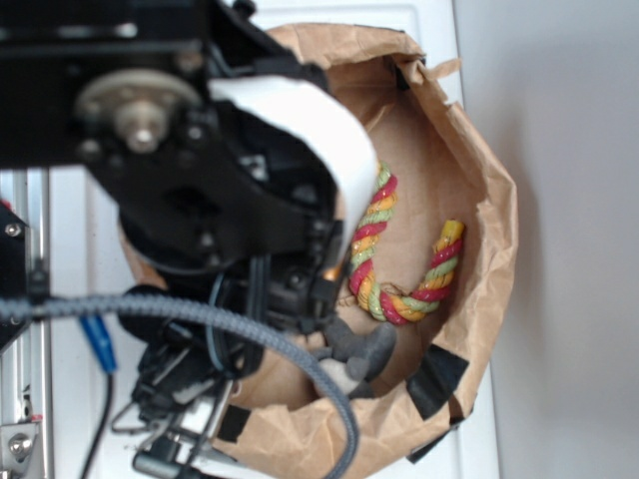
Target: Grab the gray animal.
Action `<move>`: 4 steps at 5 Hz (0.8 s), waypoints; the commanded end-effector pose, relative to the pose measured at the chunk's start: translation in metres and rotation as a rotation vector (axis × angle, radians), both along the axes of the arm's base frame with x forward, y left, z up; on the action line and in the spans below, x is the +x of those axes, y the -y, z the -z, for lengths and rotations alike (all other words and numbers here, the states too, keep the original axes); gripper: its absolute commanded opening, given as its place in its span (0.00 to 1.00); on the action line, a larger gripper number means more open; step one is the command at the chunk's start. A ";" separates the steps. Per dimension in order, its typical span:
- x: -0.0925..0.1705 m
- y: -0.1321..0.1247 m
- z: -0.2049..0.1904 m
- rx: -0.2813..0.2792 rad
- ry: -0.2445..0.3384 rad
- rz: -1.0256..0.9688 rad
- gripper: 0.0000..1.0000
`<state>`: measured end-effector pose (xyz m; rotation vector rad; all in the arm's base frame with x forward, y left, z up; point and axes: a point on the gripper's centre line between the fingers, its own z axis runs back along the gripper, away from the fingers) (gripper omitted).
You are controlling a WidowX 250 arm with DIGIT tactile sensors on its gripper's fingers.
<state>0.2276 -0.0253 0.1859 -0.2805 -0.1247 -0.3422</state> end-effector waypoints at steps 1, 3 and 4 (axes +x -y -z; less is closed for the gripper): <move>0.030 -0.009 -0.013 -0.045 0.054 0.075 1.00; 0.055 -0.022 0.007 -0.089 0.159 0.188 1.00; 0.057 -0.018 0.039 -0.074 0.305 0.266 1.00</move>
